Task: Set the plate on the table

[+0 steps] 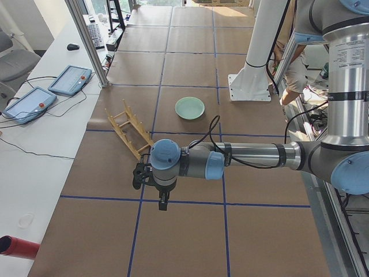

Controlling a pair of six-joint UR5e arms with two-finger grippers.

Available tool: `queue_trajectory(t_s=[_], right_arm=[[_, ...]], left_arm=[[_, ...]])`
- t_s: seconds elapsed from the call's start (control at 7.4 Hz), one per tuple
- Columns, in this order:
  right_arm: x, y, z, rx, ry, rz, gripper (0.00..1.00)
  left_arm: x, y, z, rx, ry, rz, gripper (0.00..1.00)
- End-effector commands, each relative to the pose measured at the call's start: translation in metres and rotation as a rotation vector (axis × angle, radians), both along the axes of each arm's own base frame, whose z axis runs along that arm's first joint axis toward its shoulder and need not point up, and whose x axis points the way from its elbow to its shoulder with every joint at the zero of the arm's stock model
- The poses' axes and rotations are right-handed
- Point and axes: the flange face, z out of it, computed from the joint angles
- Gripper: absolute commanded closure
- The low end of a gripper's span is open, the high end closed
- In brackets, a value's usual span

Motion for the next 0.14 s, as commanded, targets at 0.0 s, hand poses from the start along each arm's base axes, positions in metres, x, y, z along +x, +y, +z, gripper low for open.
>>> queue_trajectory(t_s=[0.0], right_arm=[[0.0000, 0.0000, 0.0000, 0.000, 0.000, 0.000, 0.00]], left_arm=[[-0.0003, -0.0004, -0.0008, 0.002, -0.004, 0.000, 0.00]])
